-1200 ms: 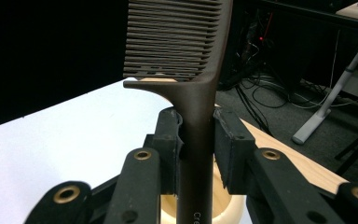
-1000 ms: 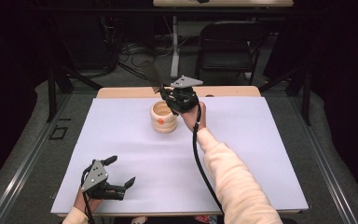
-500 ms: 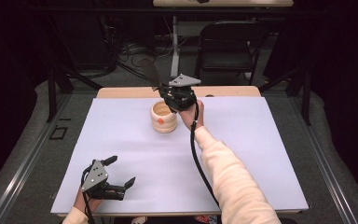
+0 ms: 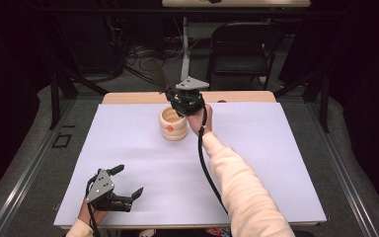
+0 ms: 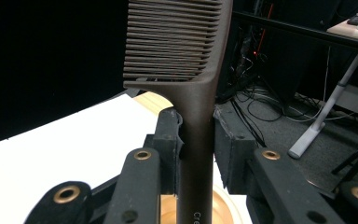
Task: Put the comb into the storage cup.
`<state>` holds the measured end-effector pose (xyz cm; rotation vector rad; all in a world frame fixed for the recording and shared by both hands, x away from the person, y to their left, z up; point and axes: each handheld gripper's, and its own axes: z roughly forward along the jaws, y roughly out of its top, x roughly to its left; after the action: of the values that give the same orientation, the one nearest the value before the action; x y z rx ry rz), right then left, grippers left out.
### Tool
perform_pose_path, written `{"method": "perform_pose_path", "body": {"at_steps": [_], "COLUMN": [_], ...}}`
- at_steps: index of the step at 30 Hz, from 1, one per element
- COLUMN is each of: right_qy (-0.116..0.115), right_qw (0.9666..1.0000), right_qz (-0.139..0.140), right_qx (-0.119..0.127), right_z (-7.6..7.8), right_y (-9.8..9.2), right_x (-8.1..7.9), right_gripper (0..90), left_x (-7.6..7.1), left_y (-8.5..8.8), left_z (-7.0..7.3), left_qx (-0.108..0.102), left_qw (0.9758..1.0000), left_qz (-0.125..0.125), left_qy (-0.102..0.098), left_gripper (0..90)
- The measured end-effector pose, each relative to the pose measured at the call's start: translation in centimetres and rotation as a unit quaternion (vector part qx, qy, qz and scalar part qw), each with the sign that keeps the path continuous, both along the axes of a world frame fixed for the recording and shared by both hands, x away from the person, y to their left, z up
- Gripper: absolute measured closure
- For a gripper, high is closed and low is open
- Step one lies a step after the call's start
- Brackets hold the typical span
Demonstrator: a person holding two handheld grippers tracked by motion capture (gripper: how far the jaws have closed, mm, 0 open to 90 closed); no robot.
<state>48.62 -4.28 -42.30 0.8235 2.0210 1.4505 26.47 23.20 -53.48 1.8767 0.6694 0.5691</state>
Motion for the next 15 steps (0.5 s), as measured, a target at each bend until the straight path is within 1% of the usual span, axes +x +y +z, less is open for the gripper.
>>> {"method": "perform_pose_path", "body": {"at_steps": [9, 15], "right_qy": [-0.005, -0.013], "right_qw": [1.0000, 0.9999], "right_qz": [-0.004, -0.007], "right_qx": [0.004, 0.007], "right_z": [-0.48, -0.85], "right_y": [0.34, 0.52], "right_x": [0.47, 0.73], "right_gripper": [71.8, 71.8], "left_x": [-0.02, -0.02], "left_y": [-0.03, -0.04], "left_z": [0.01, 0.01], "left_qx": [0.000, 0.000], "left_qw": [1.0000, 1.0000], "left_qz": [-0.001, -0.002], "left_qy": [0.000, 0.000], "left_gripper": [1.8, 1.8]}}
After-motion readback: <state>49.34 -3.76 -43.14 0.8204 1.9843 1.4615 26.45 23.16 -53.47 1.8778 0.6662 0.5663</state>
